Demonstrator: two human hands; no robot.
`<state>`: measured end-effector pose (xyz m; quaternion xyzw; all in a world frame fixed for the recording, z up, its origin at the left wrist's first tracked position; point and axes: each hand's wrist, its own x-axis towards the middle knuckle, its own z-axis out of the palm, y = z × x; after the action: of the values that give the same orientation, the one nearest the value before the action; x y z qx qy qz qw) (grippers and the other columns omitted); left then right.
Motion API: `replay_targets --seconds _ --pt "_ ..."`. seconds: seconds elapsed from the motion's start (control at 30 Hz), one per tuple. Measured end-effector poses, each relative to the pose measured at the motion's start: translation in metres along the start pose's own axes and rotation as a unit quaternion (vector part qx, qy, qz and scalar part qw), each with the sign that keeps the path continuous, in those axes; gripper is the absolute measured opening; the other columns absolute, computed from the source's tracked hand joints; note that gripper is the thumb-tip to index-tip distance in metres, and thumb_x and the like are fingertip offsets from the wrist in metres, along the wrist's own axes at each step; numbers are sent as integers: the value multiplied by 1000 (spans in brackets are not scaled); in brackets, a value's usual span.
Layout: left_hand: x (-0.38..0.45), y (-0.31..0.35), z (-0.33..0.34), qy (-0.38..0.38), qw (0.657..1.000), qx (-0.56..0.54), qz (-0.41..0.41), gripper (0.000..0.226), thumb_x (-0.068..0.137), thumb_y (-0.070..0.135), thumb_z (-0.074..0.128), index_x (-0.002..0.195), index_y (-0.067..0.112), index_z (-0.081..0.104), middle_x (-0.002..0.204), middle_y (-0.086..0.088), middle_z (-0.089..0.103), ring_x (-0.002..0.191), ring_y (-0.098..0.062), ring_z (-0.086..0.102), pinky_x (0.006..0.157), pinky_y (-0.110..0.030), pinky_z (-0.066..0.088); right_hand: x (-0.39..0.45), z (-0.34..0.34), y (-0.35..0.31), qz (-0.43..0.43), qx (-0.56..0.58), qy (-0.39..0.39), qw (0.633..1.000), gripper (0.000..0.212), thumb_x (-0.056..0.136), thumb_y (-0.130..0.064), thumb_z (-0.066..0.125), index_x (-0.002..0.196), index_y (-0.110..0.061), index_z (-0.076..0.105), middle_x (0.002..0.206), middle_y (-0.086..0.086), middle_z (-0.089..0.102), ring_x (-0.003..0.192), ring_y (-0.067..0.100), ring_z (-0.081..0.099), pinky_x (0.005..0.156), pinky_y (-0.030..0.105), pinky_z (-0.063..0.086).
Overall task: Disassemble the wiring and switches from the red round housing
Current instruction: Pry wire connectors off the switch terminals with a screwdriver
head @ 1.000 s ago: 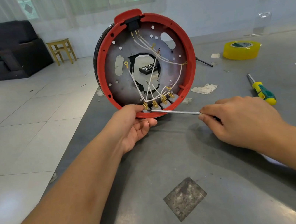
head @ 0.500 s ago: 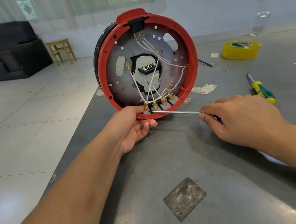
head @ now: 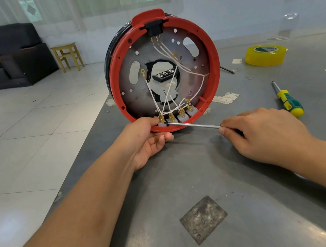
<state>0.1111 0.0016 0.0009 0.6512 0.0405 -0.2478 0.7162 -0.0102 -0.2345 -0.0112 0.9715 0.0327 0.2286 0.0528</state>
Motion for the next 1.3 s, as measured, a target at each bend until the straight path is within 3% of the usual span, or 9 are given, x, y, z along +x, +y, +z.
replay_targets --seconds 0.2,0.37,0.5,0.63,0.8,1.3 --pt "-1 0 1 2 1000 2 4 30 110 18 53 127 -4 59 72 -20 73 50 -15 67 42 -17 50 1 -5 0 4 -40 15 999 51 98 -60 19 100 -42 67 70 -15 60 52 11 48 42 15 21" --pt "-1 1 -2 -9 1000 -17 -6 24 109 18 50 112 -2 63 69 -18 72 45 -11 61 41 -15 49 -5 1 -5 22 11 -23 999 49 98 -63 17 110 -42 59 85 -13 65 74 17 63 49 26 43" --pt "-1 3 -4 -23 999 -44 -22 24 109 18 51 111 -3 64 67 -18 71 44 -11 61 41 -15 49 -5 3 -11 43 25 -36 998 48 97 -63 18 109 -39 58 90 -11 67 83 23 65 55 32 45" --pt "-1 5 -7 -30 996 -74 -31 27 109 18 51 103 -4 65 65 -17 70 42 -11 62 41 -14 49 -5 5 -19 60 60 -59 995 41 101 -59 25 105 -38 59 80 -10 63 78 23 61 52 31 38" --pt "-1 5 -7 -30 996 -85 -27 29 109 18 51 100 -4 66 68 -18 71 45 -12 64 44 -14 52 -6 3 -24 71 81 -62 992 38 103 -58 28 104 -37 60 79 -11 64 78 24 62 55 33 46" --pt "-3 5 -6 -20 997 -78 -22 31 109 17 50 104 -6 69 72 -18 73 47 -12 65 45 -16 54 -6 -5 -30 80 54 -81 992 44 101 -62 16 103 -36 51 78 -9 59 78 26 63 63 39 53"
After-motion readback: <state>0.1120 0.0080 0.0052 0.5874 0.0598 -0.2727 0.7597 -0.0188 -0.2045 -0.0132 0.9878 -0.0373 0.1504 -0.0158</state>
